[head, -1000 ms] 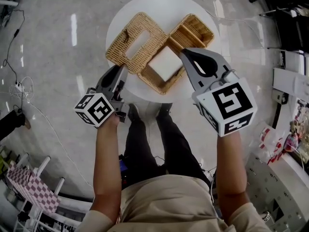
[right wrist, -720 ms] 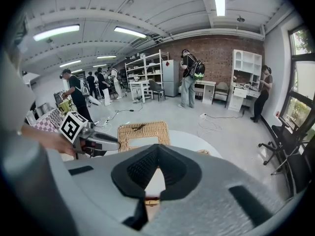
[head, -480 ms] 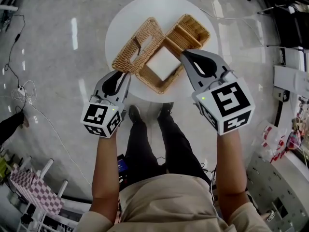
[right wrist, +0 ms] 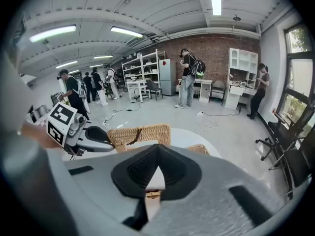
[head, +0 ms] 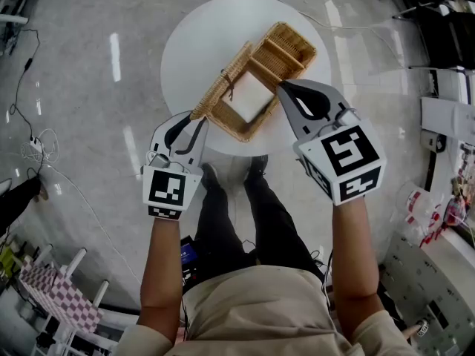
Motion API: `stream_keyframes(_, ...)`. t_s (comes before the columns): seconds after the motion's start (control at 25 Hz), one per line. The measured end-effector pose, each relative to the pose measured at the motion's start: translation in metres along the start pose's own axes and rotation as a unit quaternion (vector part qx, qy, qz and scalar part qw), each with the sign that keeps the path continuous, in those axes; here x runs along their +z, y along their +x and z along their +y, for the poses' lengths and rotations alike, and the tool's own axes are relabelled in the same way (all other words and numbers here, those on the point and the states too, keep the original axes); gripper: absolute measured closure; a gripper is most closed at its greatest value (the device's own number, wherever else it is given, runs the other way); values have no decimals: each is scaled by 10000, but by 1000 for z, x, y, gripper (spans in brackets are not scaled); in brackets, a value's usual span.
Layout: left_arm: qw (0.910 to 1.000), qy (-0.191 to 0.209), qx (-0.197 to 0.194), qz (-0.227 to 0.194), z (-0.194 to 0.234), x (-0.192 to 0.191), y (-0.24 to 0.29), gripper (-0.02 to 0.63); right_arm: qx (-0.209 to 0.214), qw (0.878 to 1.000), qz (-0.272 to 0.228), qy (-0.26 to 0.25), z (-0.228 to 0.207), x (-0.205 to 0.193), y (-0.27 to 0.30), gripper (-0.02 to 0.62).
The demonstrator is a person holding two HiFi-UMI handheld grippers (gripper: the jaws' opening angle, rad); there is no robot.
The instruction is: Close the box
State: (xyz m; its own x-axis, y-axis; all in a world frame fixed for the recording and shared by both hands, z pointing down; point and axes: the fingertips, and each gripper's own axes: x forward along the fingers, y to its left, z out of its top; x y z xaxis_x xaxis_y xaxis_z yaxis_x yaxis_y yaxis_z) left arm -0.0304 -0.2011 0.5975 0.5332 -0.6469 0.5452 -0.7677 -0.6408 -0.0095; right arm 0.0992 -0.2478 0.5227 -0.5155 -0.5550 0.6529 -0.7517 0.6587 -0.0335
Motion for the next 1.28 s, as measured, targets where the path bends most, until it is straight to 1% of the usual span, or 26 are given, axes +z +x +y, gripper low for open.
stream_keyframes(0.24, 9981, 553, -271, 65, -28, 17, 1, 532, -70, 10000, -16, 51, -1, 1, -13, 601)
stream_keyframes(0.44, 9949, 823, -542, 211, -50, 20, 2, 532, -162, 9998, -71, 100, -1, 5, -23, 601)
stream_keyframes(0.76, 9868, 1381, -630, 570, -66, 14, 9, 531, -296, 9993, -107, 184, -11, 6, -41, 601)
stream_keyframes(0.84, 9847, 1469, -666, 664, -67, 13, 9, 531, -319, 9992, -110, 200, -11, 6, -45, 601)
stream_keyframes(1.12, 9769, 1619, -977, 992, -80, 6, 9, 527, -384, 9990, -91, 197, -13, 12, -54, 601)
stream_keyframes(1.28, 9697, 1775, -1171, 1200, -89, 3, 8, 515, -414, 9989, -79, 206, -15, 16, -59, 601)
